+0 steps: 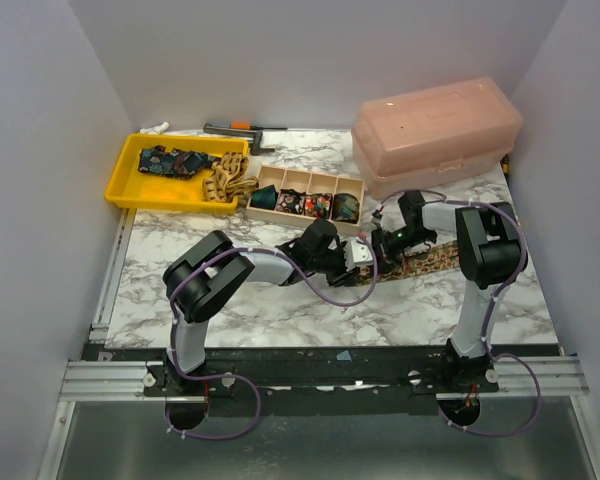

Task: Roll the ties
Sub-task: Roll the tie at the center of the board.

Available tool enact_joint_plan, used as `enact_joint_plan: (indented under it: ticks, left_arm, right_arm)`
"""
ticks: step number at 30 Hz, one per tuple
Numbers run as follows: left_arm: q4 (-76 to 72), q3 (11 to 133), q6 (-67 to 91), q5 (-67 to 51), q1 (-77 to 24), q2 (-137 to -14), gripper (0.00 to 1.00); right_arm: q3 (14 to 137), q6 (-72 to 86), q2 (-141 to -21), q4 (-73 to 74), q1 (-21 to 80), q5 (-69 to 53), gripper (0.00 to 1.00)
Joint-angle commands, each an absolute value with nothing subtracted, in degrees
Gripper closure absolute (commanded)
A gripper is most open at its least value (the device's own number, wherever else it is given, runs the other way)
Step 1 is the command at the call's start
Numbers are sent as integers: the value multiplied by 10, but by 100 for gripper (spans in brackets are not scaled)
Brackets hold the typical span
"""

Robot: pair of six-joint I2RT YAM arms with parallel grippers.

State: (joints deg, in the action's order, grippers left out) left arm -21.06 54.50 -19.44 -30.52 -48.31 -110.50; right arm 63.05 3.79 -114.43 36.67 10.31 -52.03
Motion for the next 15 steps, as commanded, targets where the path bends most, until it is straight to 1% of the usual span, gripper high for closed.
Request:
enact_joint_plan:
  ticks: [1,3,4,6,9,12,15]
  left_arm:
    - [-22,527,-224,-241,-492,-1169,72]
    - [-21,527,-224,-241,-492,-1169,73]
    - [-22,526,-223,-243,-492,-1168,73]
    - [-19,529,-222,-245,-493,-1170,73]
    - [-18,531,-221,-243,-493,-1171,73]
    - [-18,532,-221,-243,-493,-1172,71]
    - [-17,533,-220,-242,-493,-1171,70]
  right_arm:
    - [669,-16,-1124,428,72,-510,82]
    - [678,-35,-1113,449,59,-505,72]
    - [683,-43,-1108,461,53,-507,69]
    - [694,-59,-1101,482,49,-513,66]
    - [694,-62,-1089,494,53,-562,56]
    - [684,-58,-1084,491,70,-582,51]
    - [670,-55,-1086,484,87,-573,50]
